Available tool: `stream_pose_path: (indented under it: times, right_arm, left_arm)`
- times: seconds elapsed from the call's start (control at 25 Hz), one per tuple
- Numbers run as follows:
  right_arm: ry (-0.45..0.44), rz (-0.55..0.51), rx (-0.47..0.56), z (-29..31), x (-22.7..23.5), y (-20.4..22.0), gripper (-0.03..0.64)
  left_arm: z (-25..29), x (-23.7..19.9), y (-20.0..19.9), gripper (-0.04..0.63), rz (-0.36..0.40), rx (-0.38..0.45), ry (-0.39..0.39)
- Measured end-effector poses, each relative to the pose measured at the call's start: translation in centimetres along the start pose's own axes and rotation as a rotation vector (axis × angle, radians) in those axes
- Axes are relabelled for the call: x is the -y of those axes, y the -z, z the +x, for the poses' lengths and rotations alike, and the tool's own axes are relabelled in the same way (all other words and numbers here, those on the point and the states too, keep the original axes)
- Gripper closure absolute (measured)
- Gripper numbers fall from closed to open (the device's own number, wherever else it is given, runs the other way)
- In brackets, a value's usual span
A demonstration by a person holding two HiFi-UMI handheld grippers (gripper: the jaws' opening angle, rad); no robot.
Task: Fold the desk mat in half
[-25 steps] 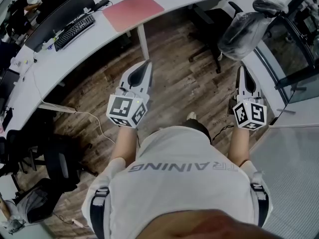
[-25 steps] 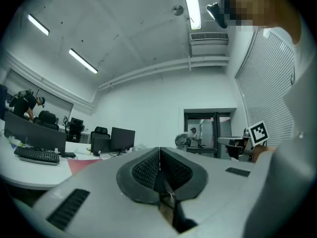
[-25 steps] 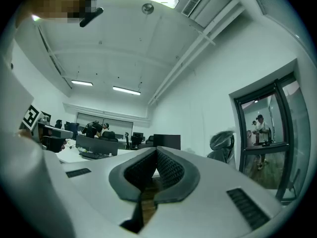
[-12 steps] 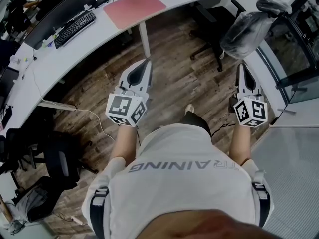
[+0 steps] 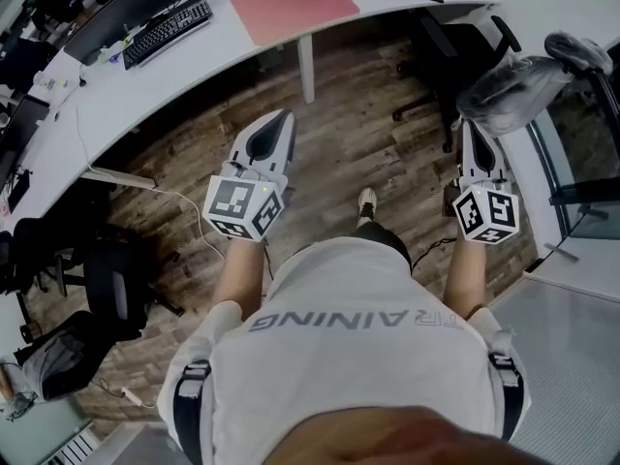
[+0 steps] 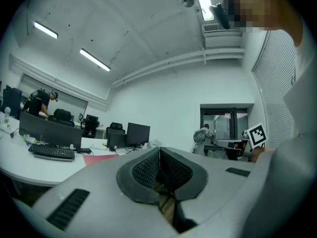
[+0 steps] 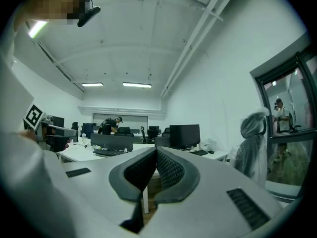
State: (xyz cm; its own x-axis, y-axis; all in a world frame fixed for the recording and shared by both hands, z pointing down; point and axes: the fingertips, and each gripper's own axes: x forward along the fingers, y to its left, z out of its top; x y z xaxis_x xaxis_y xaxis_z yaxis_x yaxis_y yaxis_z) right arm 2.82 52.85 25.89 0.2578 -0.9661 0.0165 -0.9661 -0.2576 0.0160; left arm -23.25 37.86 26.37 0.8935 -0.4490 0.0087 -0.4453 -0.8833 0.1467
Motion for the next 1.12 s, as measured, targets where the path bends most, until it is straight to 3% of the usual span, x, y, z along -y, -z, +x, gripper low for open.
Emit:
stream_pose_path:
  times: [0.4, 0.92, 1.12]
  right_arm:
    - [-0.153, 0.01, -0.043, 12.5, 3.5, 1.1, 0.594]
    - [-0.269, 0.035, -0.12, 24.1, 14.3, 5.4, 0.594]
    - [-0.311, 0.053, -0.128, 28.0, 16.1, 6.7, 0.594]
  left_arm:
    - [7.7, -4.1, -0.9, 0.565, 0.0, -0.016, -0.136]
    - [22.1, -4.1, 0.4, 0.565, 0.018, -0.07, -0.229]
    - [25.5, -4.2, 1.9, 0.565, 0.026, -0.105, -0.257]
